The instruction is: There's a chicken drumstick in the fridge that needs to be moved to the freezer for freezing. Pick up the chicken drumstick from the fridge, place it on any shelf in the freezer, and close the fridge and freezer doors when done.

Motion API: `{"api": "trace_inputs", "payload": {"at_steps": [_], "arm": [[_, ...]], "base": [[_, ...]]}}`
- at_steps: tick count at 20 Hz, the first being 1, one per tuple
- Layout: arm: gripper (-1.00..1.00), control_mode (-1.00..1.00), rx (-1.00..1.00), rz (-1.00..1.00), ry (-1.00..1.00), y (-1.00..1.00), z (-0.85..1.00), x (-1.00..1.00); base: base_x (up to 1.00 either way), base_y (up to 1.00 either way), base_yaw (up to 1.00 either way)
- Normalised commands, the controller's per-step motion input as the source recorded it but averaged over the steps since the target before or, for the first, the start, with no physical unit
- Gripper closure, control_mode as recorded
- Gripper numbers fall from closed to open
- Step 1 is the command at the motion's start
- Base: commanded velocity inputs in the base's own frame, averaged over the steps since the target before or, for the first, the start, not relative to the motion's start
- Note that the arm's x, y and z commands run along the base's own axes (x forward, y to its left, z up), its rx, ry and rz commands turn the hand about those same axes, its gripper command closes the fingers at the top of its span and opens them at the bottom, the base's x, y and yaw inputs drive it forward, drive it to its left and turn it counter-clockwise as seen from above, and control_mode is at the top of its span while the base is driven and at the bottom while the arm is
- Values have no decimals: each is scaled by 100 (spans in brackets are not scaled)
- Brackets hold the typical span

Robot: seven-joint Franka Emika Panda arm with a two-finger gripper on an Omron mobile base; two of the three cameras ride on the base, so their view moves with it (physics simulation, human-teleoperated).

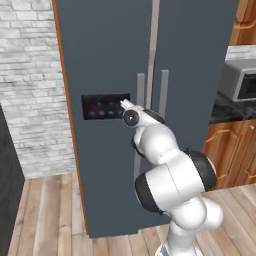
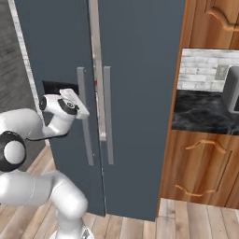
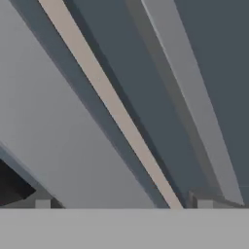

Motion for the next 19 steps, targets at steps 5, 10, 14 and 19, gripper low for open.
{"api": "trace_inputs", "payload": {"at_steps": [5, 10, 14, 19], "arm": [[-100, -100, 7, 7, 0, -29, 0, 88], [-100, -100, 3, 7, 0, -25, 0, 90], [-100, -100, 1, 6, 0, -18, 6, 55], [-100, -100, 0, 1, -1, -4, 30, 28]], "base": [[0, 0, 0], [0, 0, 0], [0, 0, 0], [0, 0, 0]]}}
